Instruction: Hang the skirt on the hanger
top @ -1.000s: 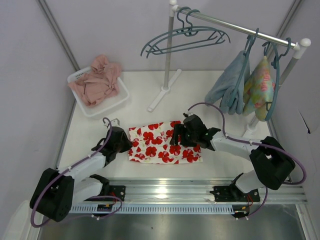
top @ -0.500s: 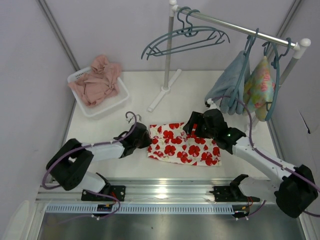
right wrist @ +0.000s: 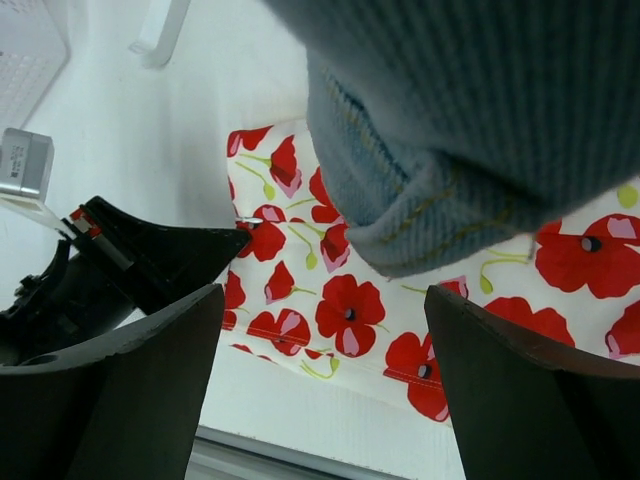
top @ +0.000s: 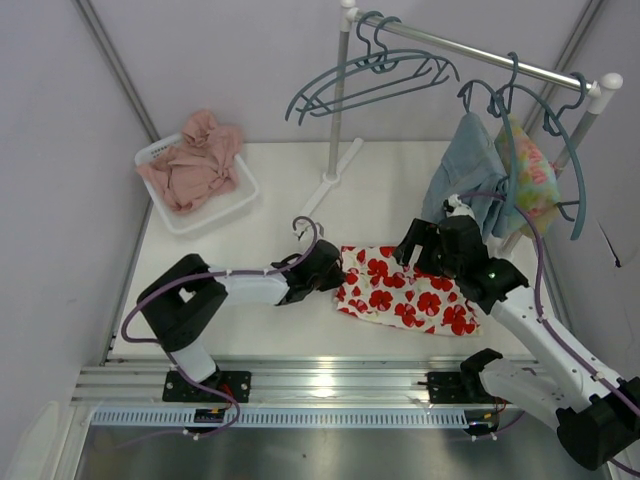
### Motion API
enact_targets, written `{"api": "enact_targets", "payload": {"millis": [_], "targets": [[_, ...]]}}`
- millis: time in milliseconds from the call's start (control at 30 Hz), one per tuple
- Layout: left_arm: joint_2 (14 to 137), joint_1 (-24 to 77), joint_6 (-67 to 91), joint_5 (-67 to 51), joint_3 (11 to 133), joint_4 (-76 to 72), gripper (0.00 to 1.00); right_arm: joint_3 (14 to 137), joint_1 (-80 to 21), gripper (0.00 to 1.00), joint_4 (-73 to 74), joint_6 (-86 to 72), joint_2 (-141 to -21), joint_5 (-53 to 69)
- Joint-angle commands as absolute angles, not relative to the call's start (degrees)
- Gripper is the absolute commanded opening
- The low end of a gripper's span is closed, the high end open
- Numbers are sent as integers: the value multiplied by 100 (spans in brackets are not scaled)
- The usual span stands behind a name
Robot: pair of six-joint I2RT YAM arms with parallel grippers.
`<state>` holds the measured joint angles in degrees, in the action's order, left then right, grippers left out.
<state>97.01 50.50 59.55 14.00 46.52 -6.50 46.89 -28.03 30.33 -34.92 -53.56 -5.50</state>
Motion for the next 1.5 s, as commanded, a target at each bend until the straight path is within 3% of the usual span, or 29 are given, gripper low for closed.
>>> {"api": "enact_targets", "payload": {"millis": [0, 200, 267, 433, 533, 767, 967, 1100, 1467], "targets": [[9423, 5001, 5584, 1451, 4860, -607, 21, 5071, -2786, 89, 3173, -3234, -5361, -81], [8290, 4633, 3985, 1187, 5325, 603, 67, 5115, -3093, 93, 3085, -3410, -5431, 238], [7764, 4274, 3667, 871, 5544, 983, 75, 5220, -3321, 94, 3094, -3559, -5502, 98], [6602, 3429, 2630, -375, 6055, 1354, 86, 5659, -4481, 94, 2814, -4050, -5932, -850], [6346, 3243, 1541, -536, 6880, 1266, 91, 5686, -4939, 94, 2286, -4069, -6230, -1106], [7794, 3077, -929, -1079, 10223, 2047, 91, 6133, -5624, 93, 1723, -3596, -7232, -1898], [9446, 2559, -1152, -1967, 12448, 2575, 84, 6240, -6046, 94, 1573, -3006, -7374, -2372], [10089, 2347, -687, -2399, 13016, 2453, 82, 6196, -6170, 94, 1652, -2725, -7330, -2496], [10468, 2347, 588, -2769, 12824, 1759, 72, 6056, -6144, 96, 1837, -2733, -7154, -2672]]}}
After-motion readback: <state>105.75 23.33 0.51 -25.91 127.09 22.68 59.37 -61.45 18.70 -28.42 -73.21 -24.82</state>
